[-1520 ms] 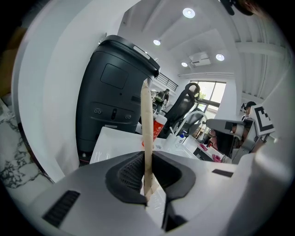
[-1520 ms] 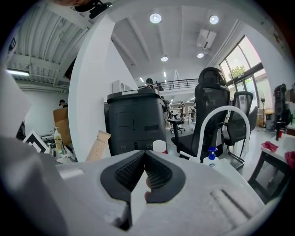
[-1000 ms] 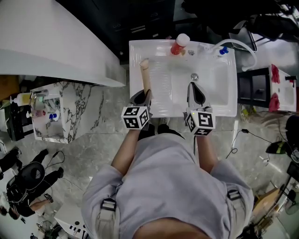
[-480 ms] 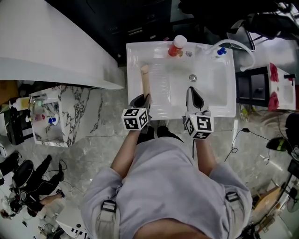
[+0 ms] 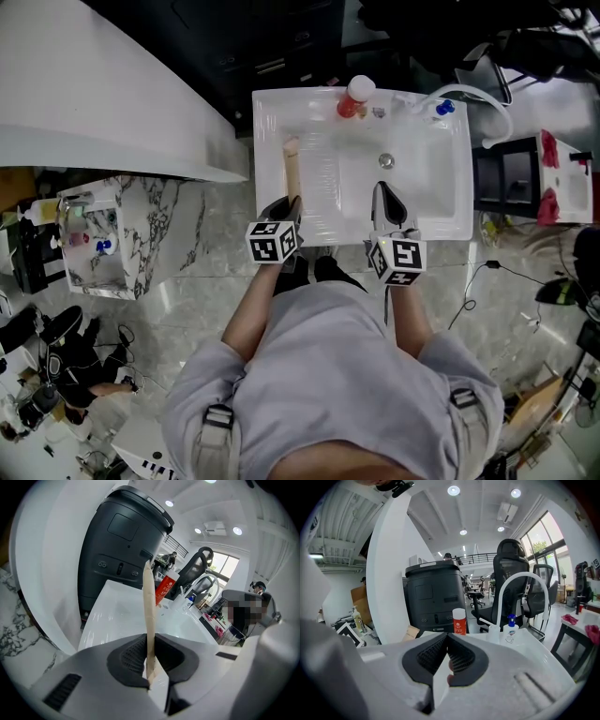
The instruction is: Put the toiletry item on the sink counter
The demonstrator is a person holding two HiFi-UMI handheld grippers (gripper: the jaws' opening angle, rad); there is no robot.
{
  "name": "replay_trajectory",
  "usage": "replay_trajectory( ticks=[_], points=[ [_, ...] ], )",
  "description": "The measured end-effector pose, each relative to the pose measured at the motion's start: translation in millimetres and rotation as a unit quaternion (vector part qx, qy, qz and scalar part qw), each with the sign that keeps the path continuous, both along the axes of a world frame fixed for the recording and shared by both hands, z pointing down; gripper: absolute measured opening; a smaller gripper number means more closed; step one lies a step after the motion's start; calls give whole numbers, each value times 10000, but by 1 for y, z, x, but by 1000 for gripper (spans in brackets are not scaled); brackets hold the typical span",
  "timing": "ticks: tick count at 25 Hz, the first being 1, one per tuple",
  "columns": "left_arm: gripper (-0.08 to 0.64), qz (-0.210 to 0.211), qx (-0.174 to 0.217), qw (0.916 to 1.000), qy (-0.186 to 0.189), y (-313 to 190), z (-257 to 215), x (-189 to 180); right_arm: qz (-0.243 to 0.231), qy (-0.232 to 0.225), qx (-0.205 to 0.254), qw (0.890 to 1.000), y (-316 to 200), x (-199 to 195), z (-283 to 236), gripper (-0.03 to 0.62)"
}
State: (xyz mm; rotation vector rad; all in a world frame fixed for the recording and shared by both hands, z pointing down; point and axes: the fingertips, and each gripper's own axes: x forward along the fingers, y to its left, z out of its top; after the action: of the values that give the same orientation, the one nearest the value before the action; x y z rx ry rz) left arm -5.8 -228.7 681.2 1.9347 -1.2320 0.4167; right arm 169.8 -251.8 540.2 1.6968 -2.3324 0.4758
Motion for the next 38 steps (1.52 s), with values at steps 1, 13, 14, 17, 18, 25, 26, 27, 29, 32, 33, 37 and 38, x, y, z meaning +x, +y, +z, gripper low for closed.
replay_trajectory(
  ticks=[1,13,14,17,18,25,26,27,29,32,33,37,38],
  points=[
    [40,1,-27,10000,0,0,2,0,-5,5,-7,10000,1,-1,0,5],
    [40,31,-242,9997,-83,3,25,-2,-6,-5,-82,10000,8,0,7,5],
    [40,34,-255,9996,-91,3,26,-2,-4,-4,-85,10000,9,0,7,5],
    [40,33,-298,9995,-124,2,31,-2,13,-8,-84,10000,11,2,8,5],
    [40,40,-308,9994,-136,2,33,-2,19,-10,-85,10000,12,2,8,5],
    [40,48,-363,9992,-143,0,38,0,54,-9,-82,10000,13,6,8,5],
    [40,44,-369,9992,-128,0,38,1,58,-12,-77,10000,13,7,7,5],
    [40,43,-372,9992,-120,0,39,1,60,-16,-75,10000,13,7,7,5],
    [40,43,-356,9993,-128,0,39,1,62,-25,-80,9999,14,7,8,5],
    [47,19,-247,9995,-181,-2,37,-1,57,-25,-106,9999,14,7,9,5],
    [67,17,-213,9996,-198,-3,37,-2,52,-23,-114,9999,14,7,9,5],
    [103,21,-167,9996,-233,-4,38,-4,31,-29,-129,9999,12,6,10,5],
    [103,11,-168,9996,-230,-4,38,-5,27,-30,-130,9999,12,5,11,5]
  ],
)
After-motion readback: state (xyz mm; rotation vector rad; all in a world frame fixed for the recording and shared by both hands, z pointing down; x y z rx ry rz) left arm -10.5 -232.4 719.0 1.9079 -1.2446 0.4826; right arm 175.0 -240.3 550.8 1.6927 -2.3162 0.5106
